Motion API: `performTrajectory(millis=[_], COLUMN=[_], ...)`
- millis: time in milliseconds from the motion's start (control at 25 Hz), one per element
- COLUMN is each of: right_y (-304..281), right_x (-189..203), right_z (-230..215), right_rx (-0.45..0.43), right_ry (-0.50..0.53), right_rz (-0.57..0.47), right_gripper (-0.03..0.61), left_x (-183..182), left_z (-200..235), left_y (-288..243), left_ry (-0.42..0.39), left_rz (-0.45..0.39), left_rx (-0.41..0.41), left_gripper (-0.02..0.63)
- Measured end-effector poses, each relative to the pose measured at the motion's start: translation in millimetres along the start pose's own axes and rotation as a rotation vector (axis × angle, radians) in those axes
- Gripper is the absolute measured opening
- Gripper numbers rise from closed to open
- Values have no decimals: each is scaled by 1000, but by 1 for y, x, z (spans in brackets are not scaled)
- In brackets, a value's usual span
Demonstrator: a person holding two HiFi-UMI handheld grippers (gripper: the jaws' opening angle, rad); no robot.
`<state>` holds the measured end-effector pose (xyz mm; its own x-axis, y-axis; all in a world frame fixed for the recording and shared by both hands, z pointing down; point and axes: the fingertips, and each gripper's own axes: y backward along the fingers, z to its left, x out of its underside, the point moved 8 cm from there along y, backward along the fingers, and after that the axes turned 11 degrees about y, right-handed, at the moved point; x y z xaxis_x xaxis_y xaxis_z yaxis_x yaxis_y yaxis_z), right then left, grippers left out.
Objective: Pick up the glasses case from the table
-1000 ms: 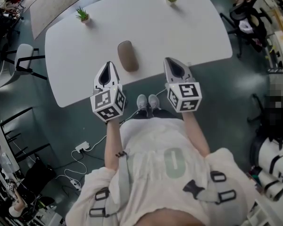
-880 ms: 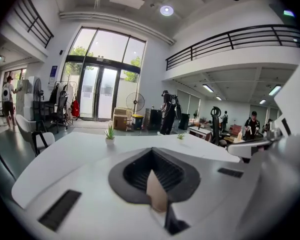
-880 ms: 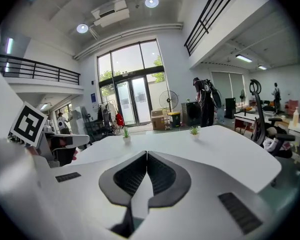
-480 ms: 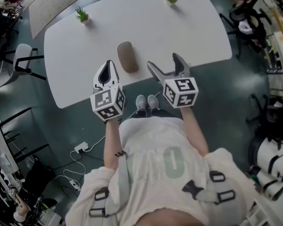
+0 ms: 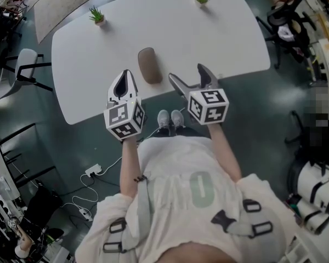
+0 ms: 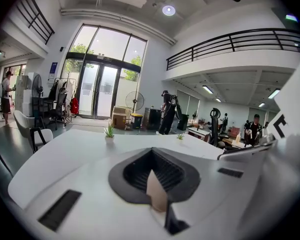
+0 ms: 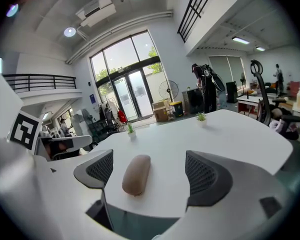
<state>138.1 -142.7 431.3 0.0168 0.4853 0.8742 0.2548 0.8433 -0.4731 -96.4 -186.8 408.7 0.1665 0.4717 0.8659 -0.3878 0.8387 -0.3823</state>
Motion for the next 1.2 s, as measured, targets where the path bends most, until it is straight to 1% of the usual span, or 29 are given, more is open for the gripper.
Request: performTrajectory(millis=[120,240,400,520,640,800,1000,1200], right_y=[-4,-14,-37,-57,-81,-114,-153,-181], right_x=[-4,-13,-26,-29,-23,-10,0,12], right_z=[5,15,35,48,58,65,73,75], right_rx=[-1,-31,-76,-98,-108,-70,-10,40], right_ry=[-11,-35,-27,-26,-30,-33,-41,50], right_rz=[6,6,30,71,142,258,365,466], right_gripper=[422,420,420,420,420,420,420,420], left_x=[1,1,1,2,4,9,17,24], left_z=[5,11,21,28,35,47,63,74], left_y=[3,7,13,16,18,21,25,28], left_ry=[11,20,34,47,59,79,113,148], left_rz=[-1,-2,0,3,8,27,45,52], left_rx=[-10,-21,-37,-48,-60,-88,-119,-145], left_gripper=[3,3,3,3,3,3,3,3])
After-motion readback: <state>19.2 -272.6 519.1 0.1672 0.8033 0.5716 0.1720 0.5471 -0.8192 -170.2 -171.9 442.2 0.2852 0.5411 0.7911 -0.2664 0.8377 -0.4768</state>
